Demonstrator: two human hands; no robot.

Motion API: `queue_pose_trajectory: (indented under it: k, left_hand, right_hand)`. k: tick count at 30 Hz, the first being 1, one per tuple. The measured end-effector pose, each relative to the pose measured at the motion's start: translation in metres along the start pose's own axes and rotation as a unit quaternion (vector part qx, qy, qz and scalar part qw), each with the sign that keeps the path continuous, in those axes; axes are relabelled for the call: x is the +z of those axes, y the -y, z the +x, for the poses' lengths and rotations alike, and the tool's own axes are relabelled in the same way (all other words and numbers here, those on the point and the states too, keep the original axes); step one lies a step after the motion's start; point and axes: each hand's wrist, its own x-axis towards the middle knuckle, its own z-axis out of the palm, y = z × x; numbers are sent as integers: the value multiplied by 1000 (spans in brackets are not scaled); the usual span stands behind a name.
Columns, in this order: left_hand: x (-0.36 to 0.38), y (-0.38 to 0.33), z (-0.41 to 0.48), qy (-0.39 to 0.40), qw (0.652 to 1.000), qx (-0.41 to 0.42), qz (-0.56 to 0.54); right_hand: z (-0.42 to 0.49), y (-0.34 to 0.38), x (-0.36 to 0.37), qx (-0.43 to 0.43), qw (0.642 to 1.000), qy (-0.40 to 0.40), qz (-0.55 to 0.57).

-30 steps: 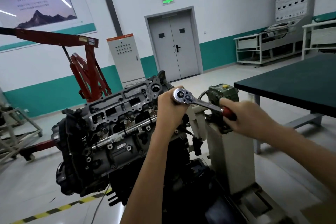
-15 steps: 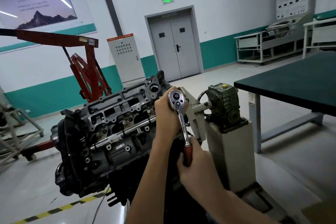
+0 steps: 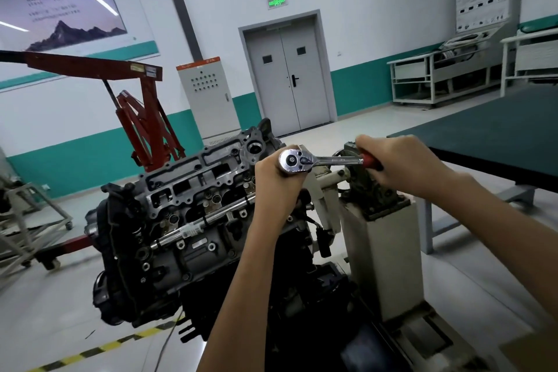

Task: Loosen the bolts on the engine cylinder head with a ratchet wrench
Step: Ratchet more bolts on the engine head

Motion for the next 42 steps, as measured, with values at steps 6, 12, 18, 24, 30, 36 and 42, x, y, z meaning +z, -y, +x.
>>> queue_pose_trajectory:
  k: [6, 12, 18, 24, 30, 36, 42]
  left_hand:
    - [10, 6, -2, -59, 998, 19, 5]
    - [7, 9, -6, -40, 999, 26, -19]
    - [3, 7, 1, -7, 1000, -23, 5]
    - [2, 4, 2, 1, 1000, -17, 3]
    - [2, 3, -3, -18, 1000, 14, 3]
    - [14, 2, -5, -78, 996, -7, -45]
    - [2, 7, 1, -9, 999, -45, -26]
  right_hand:
    - [-58, 65, 37, 117, 971, 40, 205]
    - [-65, 176, 67, 241, 856, -44, 456]
    - [-72, 110, 58, 156, 929, -2, 335]
    - [-22, 4, 11, 11, 997, 34, 70]
    - [-21, 12, 16, 34, 997, 9, 72]
    - [-70, 126, 54, 189, 923, -71, 328]
    - [-67, 148, 59, 204, 891, -76, 398]
